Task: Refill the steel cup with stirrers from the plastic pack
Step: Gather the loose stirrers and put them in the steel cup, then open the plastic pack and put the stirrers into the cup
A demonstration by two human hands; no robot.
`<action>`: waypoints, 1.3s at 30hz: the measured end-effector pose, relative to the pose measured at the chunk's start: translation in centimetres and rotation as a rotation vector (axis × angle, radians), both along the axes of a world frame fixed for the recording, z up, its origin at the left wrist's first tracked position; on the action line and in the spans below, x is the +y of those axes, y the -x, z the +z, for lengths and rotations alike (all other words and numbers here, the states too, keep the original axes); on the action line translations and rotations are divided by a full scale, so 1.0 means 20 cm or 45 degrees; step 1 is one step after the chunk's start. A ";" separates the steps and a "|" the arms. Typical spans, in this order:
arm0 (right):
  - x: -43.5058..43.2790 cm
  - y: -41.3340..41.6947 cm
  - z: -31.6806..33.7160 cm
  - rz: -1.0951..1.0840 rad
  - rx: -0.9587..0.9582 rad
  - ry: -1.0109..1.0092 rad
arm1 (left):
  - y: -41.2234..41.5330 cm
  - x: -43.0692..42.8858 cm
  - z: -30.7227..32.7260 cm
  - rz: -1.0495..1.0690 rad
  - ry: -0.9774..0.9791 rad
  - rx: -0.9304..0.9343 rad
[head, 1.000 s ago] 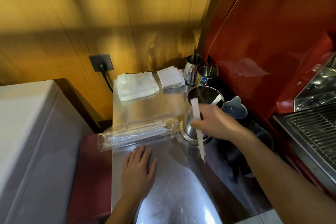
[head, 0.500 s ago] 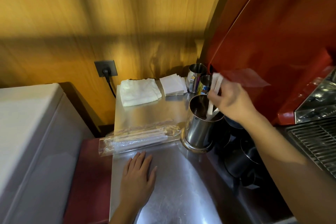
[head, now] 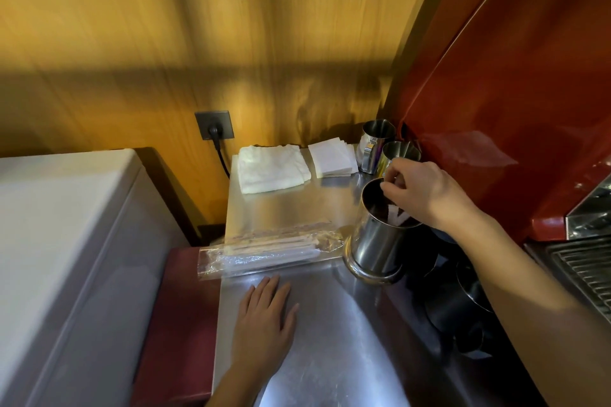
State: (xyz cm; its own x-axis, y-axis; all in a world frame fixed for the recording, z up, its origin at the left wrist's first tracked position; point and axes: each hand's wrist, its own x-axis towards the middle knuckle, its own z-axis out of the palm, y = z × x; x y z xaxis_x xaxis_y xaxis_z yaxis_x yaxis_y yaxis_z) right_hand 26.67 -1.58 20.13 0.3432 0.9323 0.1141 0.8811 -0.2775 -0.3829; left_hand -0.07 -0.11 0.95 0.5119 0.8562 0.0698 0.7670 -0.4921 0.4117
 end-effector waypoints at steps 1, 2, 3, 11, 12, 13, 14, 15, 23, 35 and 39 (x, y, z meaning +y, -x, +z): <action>0.00 0.02 0.01 0.034 -0.002 -0.047 | 0.00 0.00 0.00 -0.004 -0.004 0.005; 0.00 0.05 0.02 0.067 0.005 -0.096 | 0.00 0.00 0.00 -0.008 -0.009 0.011; 0.01 0.07 0.02 0.097 0.011 -0.145 | -0.01 0.00 0.00 -0.014 -0.018 0.012; 0.08 0.34 -0.12 0.411 0.019 -0.141 | -0.02 0.06 0.13 -0.100 -0.063 -0.011; 0.09 0.37 -0.17 0.432 0.017 -0.085 | -0.02 0.07 0.16 -0.081 -0.077 -0.022; 0.11 0.40 -0.22 0.437 0.036 -0.036 | -0.02 0.09 0.18 -0.062 -0.086 -0.036; 0.13 0.43 -0.27 0.437 0.073 -0.008 | -0.02 0.11 0.20 -0.048 -0.099 -0.062; 0.15 0.45 -0.33 0.448 0.105 0.001 | -0.01 0.13 0.20 -0.041 -0.109 -0.087; 0.27 0.49 -0.69 0.636 -0.202 0.139 | 0.01 0.27 0.21 -0.025 -0.277 -0.011; 0.32 0.50 -0.75 0.758 -0.342 0.161 | 0.04 0.29 0.19 -0.109 -0.452 0.271; 0.37 0.49 -0.73 0.765 -0.181 0.203 | 0.02 0.31 0.22 -0.085 -0.463 0.312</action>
